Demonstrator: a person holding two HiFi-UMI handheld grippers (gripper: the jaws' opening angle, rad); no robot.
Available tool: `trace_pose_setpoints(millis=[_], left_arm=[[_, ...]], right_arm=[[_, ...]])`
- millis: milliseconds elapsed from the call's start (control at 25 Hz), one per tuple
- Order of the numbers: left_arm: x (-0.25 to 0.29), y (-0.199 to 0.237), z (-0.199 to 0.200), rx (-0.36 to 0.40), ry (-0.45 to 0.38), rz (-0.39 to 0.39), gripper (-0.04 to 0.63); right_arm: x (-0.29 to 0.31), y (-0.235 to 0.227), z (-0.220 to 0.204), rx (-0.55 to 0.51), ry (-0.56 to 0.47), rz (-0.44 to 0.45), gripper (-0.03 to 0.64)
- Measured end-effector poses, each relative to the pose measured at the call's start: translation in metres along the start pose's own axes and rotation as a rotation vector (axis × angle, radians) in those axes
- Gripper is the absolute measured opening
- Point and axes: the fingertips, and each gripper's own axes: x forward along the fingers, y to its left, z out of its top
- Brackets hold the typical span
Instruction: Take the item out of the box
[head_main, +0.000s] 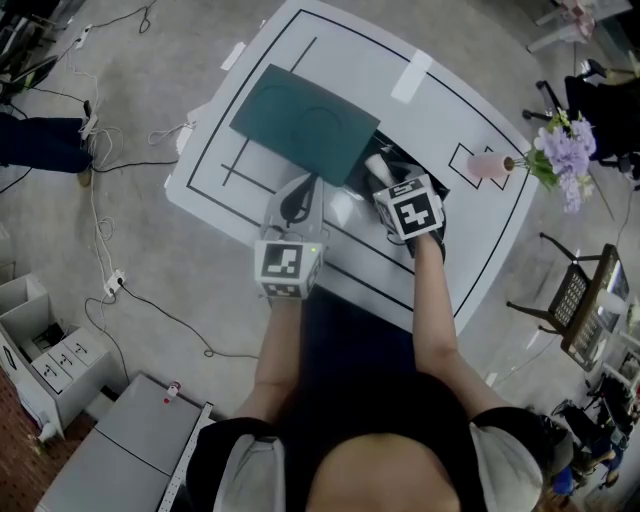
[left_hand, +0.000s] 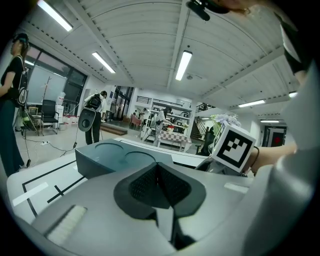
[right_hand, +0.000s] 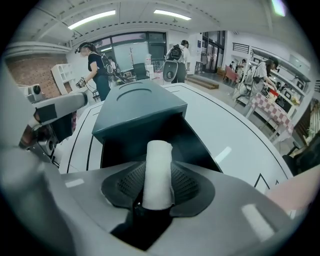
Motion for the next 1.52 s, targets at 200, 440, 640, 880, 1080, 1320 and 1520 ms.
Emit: trace_pose_setpoints(millis=[200,440,640,880,1080,1320,1520], left_arm=[[-0.008,0.001,0.002,0.022,-0.001,0.011,0.009],[-0.016,0.0,0.006,0.027,-0.011,0.018,0.009],[-0.022,-0.001,0.011,0.035,-0.02,0.021,0.009],[-0.032,-0.005,0.019,0.046,-0.036,0.023,0.009],[-0.04,-0.01,0.024,0.065,-0.049,0.02,0.009],[-0.052,-0.018,0.037,0.081,-0.078,0.015,0.009],[-0.063,-0.027,0.04,0.086,-0.089,0.009,0.009]], right_arm=[[0.0,0.002,-0.001,-0.003,0.011,0.006,0.144],[-0.002,0.0,-0.001,0.015,0.014,-0.018,0.143],[-0.015,0.0,0.006,0.02,-0.02,-0.053,0.143],[-0.03,0.007,0.013,0.011,-0.063,-0.064,0.143],[-0.047,0.012,0.018,0.018,-0.111,-0.067,0.144],[-0.073,0.018,0.025,0.049,-0.198,-0.061,0.144],[-0.095,0.024,0.022,0.071,-0.256,-0.07,0.144]])
